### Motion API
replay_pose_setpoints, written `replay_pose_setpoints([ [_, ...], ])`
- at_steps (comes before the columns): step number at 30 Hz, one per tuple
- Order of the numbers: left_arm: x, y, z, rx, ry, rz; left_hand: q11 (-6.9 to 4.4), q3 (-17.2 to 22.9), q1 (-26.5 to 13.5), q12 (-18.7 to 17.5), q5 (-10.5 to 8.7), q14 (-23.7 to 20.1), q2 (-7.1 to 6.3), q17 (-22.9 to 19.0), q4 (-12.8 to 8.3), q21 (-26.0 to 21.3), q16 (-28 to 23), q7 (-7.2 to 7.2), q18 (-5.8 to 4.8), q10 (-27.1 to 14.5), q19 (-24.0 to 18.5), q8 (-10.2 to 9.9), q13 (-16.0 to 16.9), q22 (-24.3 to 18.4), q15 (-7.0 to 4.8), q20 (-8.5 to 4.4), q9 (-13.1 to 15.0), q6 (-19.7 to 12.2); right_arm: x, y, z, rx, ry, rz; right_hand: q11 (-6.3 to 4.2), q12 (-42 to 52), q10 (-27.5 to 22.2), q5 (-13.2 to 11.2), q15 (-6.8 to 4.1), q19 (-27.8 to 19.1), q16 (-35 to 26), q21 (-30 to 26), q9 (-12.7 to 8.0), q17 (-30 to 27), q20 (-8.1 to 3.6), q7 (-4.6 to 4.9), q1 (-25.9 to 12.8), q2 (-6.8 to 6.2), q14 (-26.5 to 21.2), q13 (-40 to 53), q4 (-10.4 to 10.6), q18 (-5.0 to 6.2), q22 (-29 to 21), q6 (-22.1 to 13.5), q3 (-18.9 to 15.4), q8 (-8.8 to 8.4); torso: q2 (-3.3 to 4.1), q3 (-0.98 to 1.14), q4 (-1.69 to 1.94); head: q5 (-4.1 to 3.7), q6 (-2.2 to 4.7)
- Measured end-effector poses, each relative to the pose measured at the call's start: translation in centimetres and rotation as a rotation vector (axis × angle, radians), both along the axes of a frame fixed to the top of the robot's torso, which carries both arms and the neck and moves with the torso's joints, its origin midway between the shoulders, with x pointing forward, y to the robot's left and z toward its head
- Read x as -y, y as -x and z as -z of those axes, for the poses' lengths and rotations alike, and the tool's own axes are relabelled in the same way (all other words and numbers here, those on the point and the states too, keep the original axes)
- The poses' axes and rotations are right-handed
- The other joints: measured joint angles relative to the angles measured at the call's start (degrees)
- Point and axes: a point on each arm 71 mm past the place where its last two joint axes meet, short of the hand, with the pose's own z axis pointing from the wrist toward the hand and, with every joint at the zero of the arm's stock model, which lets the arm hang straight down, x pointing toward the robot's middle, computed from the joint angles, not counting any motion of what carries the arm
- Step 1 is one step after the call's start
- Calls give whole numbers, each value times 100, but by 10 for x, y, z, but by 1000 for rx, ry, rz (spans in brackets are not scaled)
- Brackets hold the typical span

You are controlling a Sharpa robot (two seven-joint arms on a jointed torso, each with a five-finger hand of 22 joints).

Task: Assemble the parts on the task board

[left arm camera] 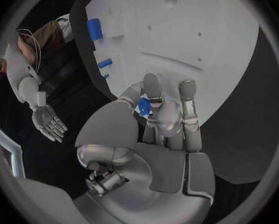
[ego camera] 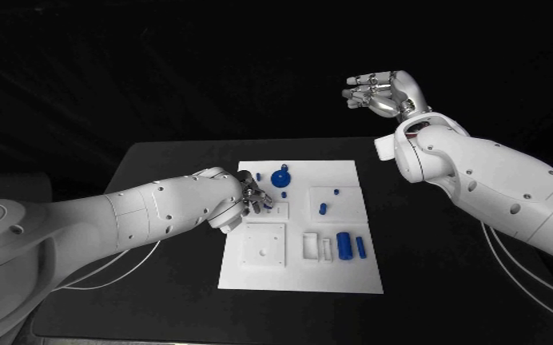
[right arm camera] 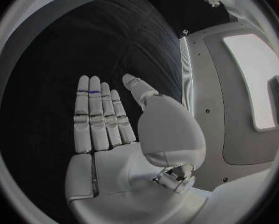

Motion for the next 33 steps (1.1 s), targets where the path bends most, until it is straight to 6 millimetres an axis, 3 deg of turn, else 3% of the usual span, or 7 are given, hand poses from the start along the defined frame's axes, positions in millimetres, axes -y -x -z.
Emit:
replay_pose_setpoints([
  [19,1,-1,1,11,-48,44,11,-51,4,29,-155,20,55,-1,49,-177,0,0,1,11,62,-12,-19,182,20,21,0,0,0,0,0,-1,-5,0,0,2,0,17,-1,-1,0,63,1,-4,0,-1,0,0,0,1,-40,-1,-98,1,7,0,9,3,2,-28,-32],
  [23,1,-2,2,5,-52,50,12,-82,27,29,-288,20,79,-23,67,-254,0,0,1,12,83,-13,-31,245,20,0,0,0,-1,0,0,-1,-6,0,0,3,0,26,-1,-1,0,63,1,-4,0,-1,0,0,0,1,-39,-1,-109,1,6,0,9,3,4,-35,-38],
  [33,2,-2,3,-3,-56,57,13,-87,23,29,-311,20,113,-40,71,-299,0,0,0,13,103,0,-36,292,20,21,0,0,-1,0,0,-2,-6,0,0,3,0,26,-1,-1,0,86,1,-4,0,-1,0,0,0,1,-54,-1,-143,1,-8,0,8,-1,4,-45,-43],
])
